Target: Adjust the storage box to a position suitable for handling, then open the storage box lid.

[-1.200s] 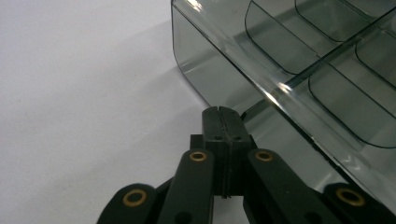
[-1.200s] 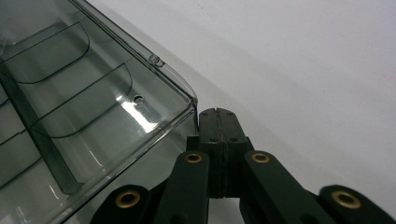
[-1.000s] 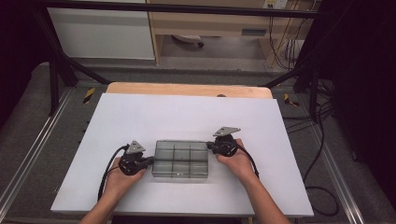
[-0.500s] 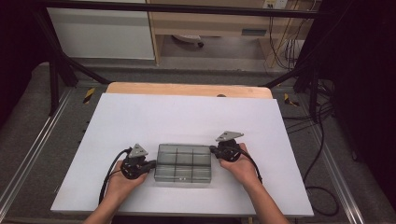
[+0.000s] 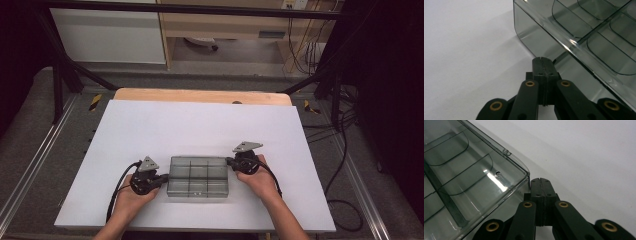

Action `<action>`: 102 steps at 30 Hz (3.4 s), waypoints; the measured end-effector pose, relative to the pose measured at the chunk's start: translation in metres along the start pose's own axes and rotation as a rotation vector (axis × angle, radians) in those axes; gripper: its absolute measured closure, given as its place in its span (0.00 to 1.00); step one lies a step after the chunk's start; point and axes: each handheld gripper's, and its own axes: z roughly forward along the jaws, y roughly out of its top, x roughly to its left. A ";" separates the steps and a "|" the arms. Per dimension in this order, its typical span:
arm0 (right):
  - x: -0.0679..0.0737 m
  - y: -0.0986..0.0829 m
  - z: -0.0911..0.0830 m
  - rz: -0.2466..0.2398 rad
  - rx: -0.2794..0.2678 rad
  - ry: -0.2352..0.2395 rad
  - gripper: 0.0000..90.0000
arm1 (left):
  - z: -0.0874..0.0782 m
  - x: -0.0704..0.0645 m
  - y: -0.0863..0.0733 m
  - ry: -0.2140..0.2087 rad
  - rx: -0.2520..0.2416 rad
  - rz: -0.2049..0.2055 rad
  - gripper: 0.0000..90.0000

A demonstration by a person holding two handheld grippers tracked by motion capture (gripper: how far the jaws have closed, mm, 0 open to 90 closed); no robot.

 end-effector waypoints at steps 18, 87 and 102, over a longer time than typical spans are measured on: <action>0.002 -0.003 -0.003 0.023 -0.004 -0.018 1.00 | 0.001 0.001 -0.001 0.002 -0.019 0.004 1.00; 0.113 -0.009 -0.085 0.007 -0.241 -0.057 0.30 | -0.066 -0.053 -0.029 -0.020 -0.217 0.020 0.16; 0.149 -0.010 -0.073 -0.100 -0.250 0.060 0.82 | -0.064 -0.053 -0.030 -0.026 -0.170 0.041 0.44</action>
